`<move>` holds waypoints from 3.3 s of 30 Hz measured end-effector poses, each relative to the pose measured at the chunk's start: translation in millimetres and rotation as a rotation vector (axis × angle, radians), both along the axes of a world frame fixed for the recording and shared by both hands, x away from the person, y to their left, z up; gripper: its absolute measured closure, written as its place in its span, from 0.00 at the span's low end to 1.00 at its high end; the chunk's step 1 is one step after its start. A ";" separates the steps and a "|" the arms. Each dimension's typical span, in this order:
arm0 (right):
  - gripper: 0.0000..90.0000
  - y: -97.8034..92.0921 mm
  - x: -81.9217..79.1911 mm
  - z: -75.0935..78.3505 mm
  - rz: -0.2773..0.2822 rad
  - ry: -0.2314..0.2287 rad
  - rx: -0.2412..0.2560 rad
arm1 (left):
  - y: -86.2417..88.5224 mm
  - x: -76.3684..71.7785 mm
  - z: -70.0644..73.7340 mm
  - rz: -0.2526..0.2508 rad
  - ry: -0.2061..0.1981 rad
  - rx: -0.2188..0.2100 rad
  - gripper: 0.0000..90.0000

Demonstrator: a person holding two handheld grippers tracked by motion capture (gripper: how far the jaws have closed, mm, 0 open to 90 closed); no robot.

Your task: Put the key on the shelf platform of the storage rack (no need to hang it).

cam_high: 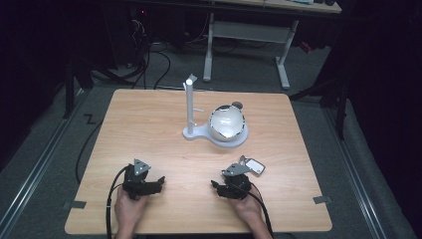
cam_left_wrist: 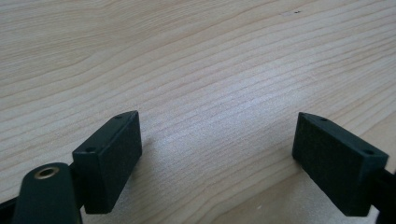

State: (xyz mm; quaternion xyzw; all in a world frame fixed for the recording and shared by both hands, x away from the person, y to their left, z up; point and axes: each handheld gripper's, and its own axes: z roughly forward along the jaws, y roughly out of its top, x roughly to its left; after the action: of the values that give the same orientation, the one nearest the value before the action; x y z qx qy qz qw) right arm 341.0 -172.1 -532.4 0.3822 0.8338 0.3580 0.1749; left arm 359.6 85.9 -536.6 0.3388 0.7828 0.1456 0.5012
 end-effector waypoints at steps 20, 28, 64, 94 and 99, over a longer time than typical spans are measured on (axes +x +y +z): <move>0.54 2.4 1.0 0.2 -0.018 -0.002 -0.002 | 0.2 0.0 0.0 0.000 -0.001 0.000 0.18; 0.55 3.4 0.1 0.3 -0.025 -0.005 -0.004 | 0.3 0.0 0.1 0.002 0.000 -0.001 0.18; 0.51 -29.1 -18.7 27.8 -0.082 -0.042 0.127 | 0.3 0.0 0.3 0.003 0.001 -0.004 0.18; 0.34 -85.1 15.6 35.4 -0.273 -0.006 0.096 | 0.3 0.1 0.3 0.004 0.001 -0.004 0.18; 0.29 -88.2 28.0 26.2 -0.301 0.021 0.092 | 0.2 0.1 0.4 0.006 0.002 -0.005 0.18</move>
State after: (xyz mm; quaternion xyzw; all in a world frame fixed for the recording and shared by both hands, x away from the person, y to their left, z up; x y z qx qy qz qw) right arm 369.0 -260.3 -506.2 0.5144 0.7514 0.3616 0.2002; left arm 359.8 86.1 -536.2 0.3351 0.7847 0.1447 0.5010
